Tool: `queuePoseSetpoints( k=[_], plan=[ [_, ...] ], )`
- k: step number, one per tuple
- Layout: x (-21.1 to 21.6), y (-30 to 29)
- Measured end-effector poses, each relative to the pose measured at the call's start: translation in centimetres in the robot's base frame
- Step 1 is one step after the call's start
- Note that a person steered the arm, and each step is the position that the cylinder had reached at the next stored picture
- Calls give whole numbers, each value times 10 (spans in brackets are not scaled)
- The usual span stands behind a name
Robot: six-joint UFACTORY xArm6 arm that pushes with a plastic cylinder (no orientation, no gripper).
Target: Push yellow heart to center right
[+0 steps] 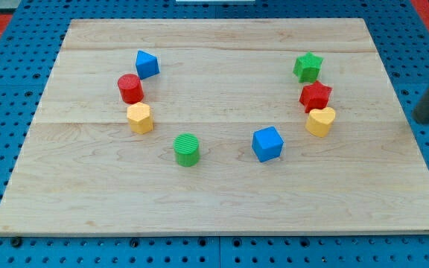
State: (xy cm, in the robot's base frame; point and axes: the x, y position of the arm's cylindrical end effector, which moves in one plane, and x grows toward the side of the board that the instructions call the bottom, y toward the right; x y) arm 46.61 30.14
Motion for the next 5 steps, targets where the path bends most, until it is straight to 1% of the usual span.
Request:
queuePoseSetpoints(
  k=[1, 2, 3, 4, 5],
  plan=[
    [11, -40],
    [44, -72],
    [55, -115],
    [7, -117],
    [-28, -67]
  ],
)
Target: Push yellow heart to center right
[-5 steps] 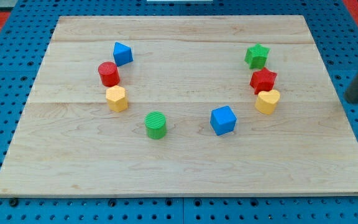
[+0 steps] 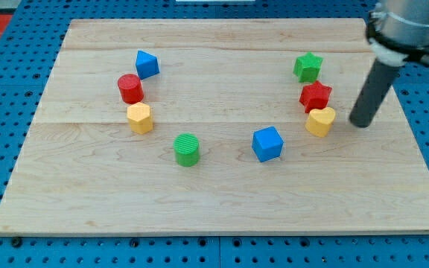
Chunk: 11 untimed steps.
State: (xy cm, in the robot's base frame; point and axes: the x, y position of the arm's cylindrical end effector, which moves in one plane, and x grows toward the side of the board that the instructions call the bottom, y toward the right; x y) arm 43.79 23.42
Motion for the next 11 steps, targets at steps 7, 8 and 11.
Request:
queuePoseSetpoints(
  k=[7, 8, 11],
  plan=[
    [-59, -26],
    [-33, -84],
    [27, -105]
  ],
)
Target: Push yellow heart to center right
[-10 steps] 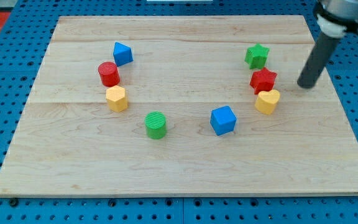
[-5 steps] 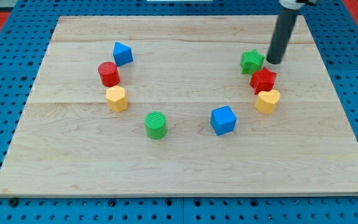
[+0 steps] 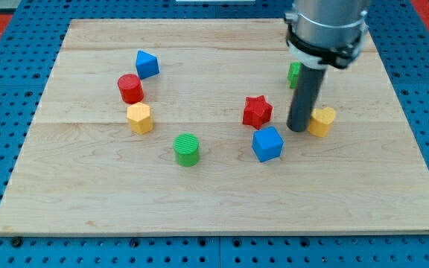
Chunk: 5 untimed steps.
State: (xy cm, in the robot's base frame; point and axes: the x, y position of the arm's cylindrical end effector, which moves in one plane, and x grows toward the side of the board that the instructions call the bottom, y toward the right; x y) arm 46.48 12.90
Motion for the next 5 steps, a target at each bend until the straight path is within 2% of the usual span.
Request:
queuePoseSetpoints(
  k=[2, 4, 5],
  plan=[
    [7, 57],
    [-13, 48],
    [-39, 58]
  ],
)
